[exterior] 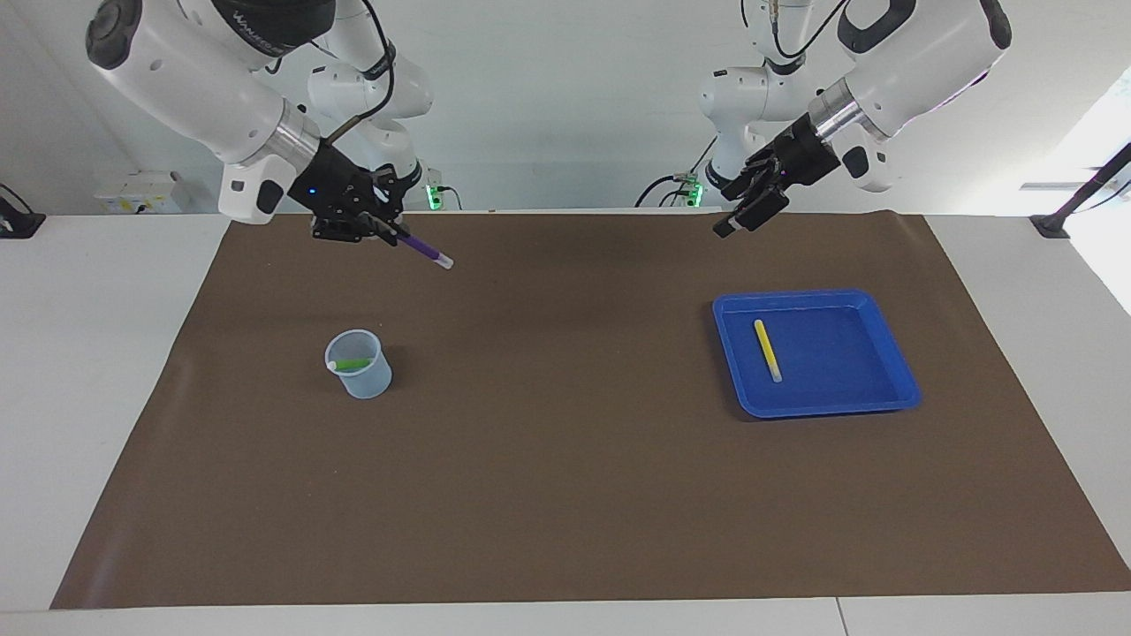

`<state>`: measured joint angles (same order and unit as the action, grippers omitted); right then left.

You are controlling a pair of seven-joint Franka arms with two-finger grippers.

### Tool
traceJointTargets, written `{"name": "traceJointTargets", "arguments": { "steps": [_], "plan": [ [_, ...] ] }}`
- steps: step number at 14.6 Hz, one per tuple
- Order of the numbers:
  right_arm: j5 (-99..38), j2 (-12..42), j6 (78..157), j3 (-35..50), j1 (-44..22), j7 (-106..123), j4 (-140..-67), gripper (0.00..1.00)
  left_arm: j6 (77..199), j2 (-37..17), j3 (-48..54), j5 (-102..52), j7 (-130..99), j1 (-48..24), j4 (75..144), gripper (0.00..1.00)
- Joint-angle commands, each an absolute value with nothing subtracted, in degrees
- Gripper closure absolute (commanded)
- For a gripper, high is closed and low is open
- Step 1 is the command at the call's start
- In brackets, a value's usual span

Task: Right arm passes pens to left for tray arrangement
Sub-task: 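Lift the purple pen with the right gripper toward the left gripper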

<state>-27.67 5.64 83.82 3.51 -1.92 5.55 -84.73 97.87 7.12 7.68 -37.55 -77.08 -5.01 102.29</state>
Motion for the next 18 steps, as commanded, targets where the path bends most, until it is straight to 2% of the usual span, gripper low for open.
{"name": "traceJointTargets", "arguments": {
  "steps": [1,3,6,13,18],
  "plan": [
    [-29.8,4.7,88.5,3.7,-5.5,-6.5,-85.8,1.0,103.0,7.4,12.7,-39.7,-90.3,-5.4,102.2,0.0],
    [-30.2,4.1,93.7,3.7,-10.3,-16.7,-86.8,1.0,107.4,7.4,15.9,-39.9,-104.6,-5.4,102.8,0.0],
    [-30.9,2.6,106.0,3.7,-18.0,-34.8,-91.1,1.0,110.0,7.4,18.1,-40.3,-119.2,-5.4,103.0,0.0],
    [-34.5,-1.0,132.9,3.6,-29.1,-56.6,-102.6,1.0,117.6,9.4,18.2,-46.0,-114.6,-7.4,109.1,0.0],
    [-34.5,-1.2,134.2,3.6,-29.5,-55.6,-103.4,1.0,117.6,9.9,18.1,-49.8,-96.8,-6.7,110.9,0.0]
  ]
}}
